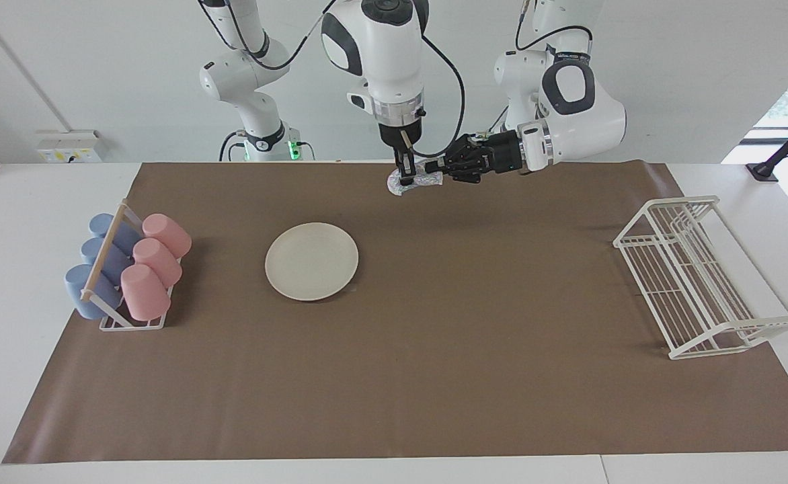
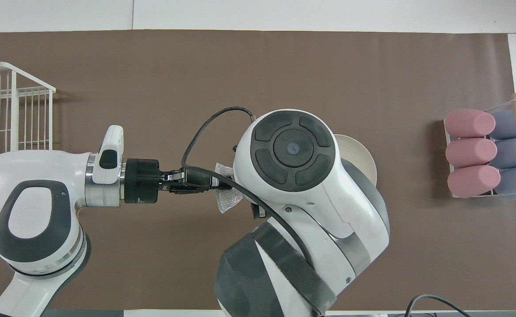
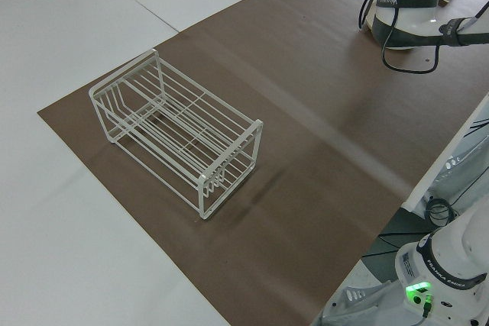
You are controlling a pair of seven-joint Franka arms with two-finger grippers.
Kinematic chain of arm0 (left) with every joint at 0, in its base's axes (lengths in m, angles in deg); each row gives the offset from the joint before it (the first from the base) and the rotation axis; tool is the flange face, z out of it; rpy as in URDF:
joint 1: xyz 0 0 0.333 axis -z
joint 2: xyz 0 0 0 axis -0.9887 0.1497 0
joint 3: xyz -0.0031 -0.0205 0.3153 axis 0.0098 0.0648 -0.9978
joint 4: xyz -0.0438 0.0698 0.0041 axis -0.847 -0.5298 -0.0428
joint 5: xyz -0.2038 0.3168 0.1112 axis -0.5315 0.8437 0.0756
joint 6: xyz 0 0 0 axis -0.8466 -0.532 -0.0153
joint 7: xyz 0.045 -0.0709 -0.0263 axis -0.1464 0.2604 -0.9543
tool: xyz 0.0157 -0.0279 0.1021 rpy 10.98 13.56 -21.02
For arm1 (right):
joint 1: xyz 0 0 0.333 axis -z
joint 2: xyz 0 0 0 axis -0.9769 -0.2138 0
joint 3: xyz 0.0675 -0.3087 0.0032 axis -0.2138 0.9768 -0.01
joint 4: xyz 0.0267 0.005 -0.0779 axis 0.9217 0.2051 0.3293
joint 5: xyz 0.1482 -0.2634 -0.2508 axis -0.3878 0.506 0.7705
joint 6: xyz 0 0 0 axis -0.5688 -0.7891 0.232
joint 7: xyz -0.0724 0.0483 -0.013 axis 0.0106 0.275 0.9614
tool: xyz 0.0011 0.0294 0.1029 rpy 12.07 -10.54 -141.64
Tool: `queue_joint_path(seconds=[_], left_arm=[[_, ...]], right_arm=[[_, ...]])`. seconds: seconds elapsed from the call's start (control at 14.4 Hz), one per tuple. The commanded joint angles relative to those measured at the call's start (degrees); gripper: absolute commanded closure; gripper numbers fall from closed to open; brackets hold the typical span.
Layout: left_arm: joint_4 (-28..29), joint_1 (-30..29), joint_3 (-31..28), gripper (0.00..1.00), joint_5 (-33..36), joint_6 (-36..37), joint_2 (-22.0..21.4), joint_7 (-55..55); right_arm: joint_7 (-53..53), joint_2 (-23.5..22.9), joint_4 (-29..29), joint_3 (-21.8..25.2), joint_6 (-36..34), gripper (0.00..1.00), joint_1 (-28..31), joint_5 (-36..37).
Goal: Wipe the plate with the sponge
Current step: 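Grasp the sponge with the left gripper while the right gripper releases it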
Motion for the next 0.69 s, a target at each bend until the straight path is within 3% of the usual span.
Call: queue_joint_path(seconds=[0.0, 0.28, 0.35, 0.42, 0.48, 0.62], left_arm=[[1.6, 0.8, -0.8, 1.0, -1.0, -0.5, -1.3, 0.4], [1.6, 0.6, -0.8, 1.0, -1.0, -0.4, -1.3, 1.3], [1.6, 0.5, -0.8, 1.0, -1.0, -0.4, -1.3, 1.4], [1.6, 0.5, -0.8, 1.0, -1.0, -0.4, -1.3, 1.4], [1.6, 0.5, -0.8, 1.0, -1.0, -0.5, -1.3, 1.4], [1.6, 0.5, -0.9, 1.0, -1.0, -0.4, -1.3, 1.5]], right_arm=[[1.5, -0.7, -1.3, -0.1, -0.2, 1.0, -0.1, 1.1], [1.1, -0.7, -1.3, -0.1, 0.0, 1.0, 0.2, 1.0], [0.2, -0.6, -1.3, -0.1, 0.4, 0.75, 0.6, 1.0], [0.2, -0.5, -1.2, 0.0, 0.3, 0.12, 0.4, 1.1], [0.9, -0.5, -1.1, 0.1, 0.4, 0.0, 0.2, 1.1], [-0.2, 0.7, -0.6, 0.3, 0.1, 0.0, 0.6, 1.1]])
